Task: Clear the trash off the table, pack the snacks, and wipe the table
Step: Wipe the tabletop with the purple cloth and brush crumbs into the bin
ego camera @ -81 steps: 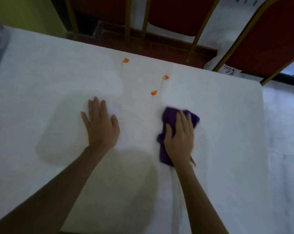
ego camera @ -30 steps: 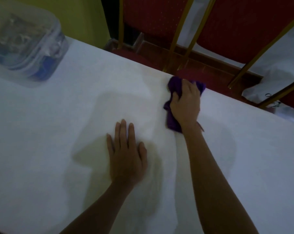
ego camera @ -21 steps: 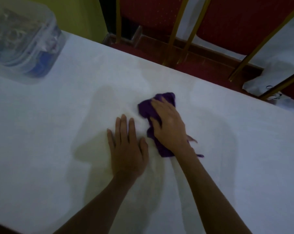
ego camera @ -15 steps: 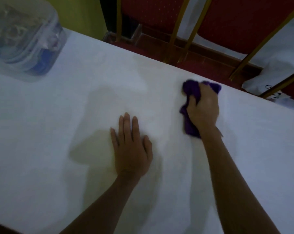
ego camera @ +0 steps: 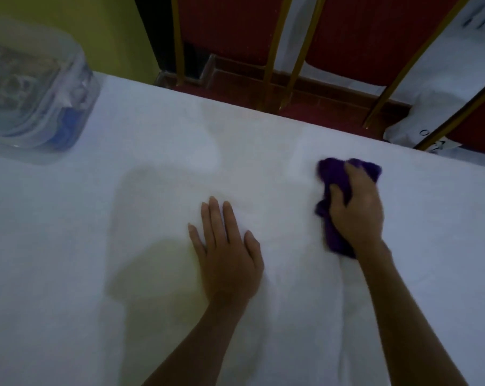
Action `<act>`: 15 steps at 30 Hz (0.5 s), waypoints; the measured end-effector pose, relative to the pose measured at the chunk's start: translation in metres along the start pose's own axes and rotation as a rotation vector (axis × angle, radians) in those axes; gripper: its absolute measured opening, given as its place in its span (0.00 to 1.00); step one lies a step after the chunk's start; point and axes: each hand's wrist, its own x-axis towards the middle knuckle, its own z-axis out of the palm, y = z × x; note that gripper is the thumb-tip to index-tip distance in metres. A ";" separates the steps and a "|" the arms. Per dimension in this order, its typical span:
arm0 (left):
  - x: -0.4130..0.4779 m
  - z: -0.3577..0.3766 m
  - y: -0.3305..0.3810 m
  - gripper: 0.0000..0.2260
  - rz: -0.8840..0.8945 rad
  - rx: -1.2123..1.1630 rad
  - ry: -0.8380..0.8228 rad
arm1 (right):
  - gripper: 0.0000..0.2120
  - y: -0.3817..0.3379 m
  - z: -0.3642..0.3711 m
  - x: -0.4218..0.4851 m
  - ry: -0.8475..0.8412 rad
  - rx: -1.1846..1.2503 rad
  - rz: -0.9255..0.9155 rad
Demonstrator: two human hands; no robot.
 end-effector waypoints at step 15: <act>-0.002 -0.006 -0.001 0.26 0.034 -0.103 -0.036 | 0.25 0.018 -0.016 -0.095 0.038 -0.110 0.154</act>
